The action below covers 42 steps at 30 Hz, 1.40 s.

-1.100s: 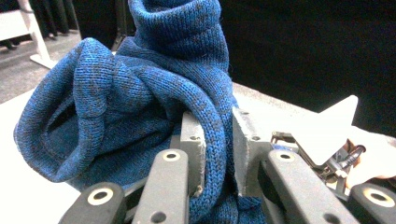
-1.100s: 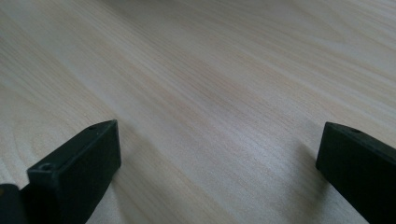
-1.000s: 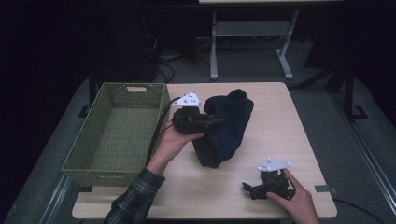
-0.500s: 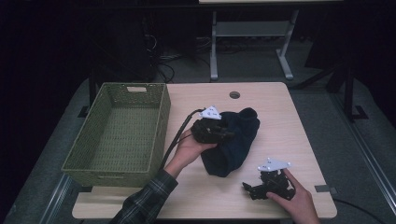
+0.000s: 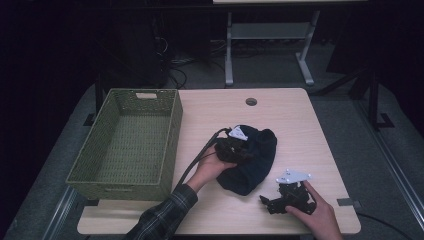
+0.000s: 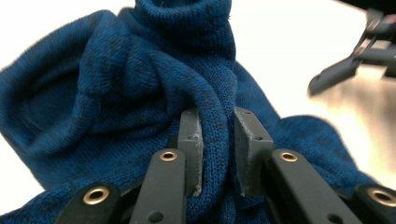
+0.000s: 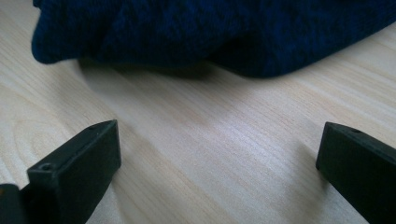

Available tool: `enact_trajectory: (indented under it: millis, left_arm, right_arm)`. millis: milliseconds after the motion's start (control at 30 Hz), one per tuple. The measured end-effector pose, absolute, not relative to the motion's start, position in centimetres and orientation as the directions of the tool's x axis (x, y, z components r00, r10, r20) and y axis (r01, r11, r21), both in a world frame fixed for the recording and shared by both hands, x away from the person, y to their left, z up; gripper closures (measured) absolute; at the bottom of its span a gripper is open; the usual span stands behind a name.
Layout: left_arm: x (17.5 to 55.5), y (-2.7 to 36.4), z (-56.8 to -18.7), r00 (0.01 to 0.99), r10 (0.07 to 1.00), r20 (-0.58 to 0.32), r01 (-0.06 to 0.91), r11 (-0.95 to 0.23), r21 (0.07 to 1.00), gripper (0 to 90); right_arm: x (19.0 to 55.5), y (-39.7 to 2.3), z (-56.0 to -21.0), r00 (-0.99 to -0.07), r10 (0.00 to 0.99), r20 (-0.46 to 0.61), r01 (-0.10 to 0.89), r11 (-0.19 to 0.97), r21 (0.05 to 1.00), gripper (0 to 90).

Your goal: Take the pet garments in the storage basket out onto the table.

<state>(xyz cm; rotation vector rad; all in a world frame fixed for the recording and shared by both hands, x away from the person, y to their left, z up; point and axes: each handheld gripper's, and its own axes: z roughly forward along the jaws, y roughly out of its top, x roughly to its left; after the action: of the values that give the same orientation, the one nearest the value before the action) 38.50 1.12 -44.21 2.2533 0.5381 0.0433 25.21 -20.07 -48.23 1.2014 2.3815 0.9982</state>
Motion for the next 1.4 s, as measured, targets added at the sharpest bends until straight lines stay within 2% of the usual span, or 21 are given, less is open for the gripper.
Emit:
enact_trajectory:
  millis: [67,267,333,367,400,467,567,667,1033,1400]
  left_arm:
    - [38.5,0.9,-44.7,0.908,0.392,-0.147,0.374,-0.6,0.707,69.2]
    - [38.4,1.2,-44.1,0.906,0.394,-0.153,0.375,-0.582,0.721,40.9]
    - [38.3,1.5,-43.6,0.906,0.398,-0.142,0.367,-0.573,0.733,33.6]
    - [38.2,1.8,-43.3,0.909,0.4,-0.117,0.351,-0.581,0.735,33.6]
    - [37.9,2.0,-43.0,0.906,0.412,-0.095,0.345,-0.591,0.729,24.1]
    - [37.9,2.2,-42.8,0.909,0.408,-0.083,0.336,-0.603,0.723,23.9]
    - [37.7,2.8,-42.5,0.902,0.425,-0.074,0.343,-0.602,0.721,17.6]
    - [37.4,3.3,-42.3,0.896,0.438,-0.071,0.35,-0.599,0.72,15.3]
    - [35.6,5.9,-42.0,0.871,0.486,-0.066,0.369,-0.559,0.742,15.3]
    - [32.6,8.7,-43.5,0.849,0.524,-0.075,0.403,-0.548,0.733,15.2]
  right_arm:
    - [25.2,-20.1,-48.2,-0.609,0.792,0.048,0.59,0.411,0.695,0.0]
    - [25.2,-20.1,-48.2,-0.609,0.792,0.048,0.589,0.411,0.695,0.0]
    - [25.2,-20.1,-48.2,-0.608,0.792,0.051,0.591,0.409,0.695,0.0]
    - [25.2,-20.1,-48.2,-0.609,0.792,0.049,0.587,0.409,0.699,0.0]
    - [25.2,-20.1,-48.2,-0.61,0.791,0.045,0.586,0.412,0.698,0.0]
    - [25.2,-20.1,-48.2,-0.61,0.791,0.045,0.586,0.412,0.698,0.0]
    - [25.2,-20.1,-48.3,-0.61,0.791,0.048,0.586,0.409,0.699,0.0]
    - [25.2,-20.1,-48.2,-0.609,0.791,0.046,0.587,0.411,0.697,0.0]
    - [25.2,-20.1,-48.2,-0.609,0.792,0.048,0.589,0.41,0.696,0.0]
    - [25.2,-20.1,-48.2,-0.609,0.791,0.046,0.588,0.412,0.696,0.0]
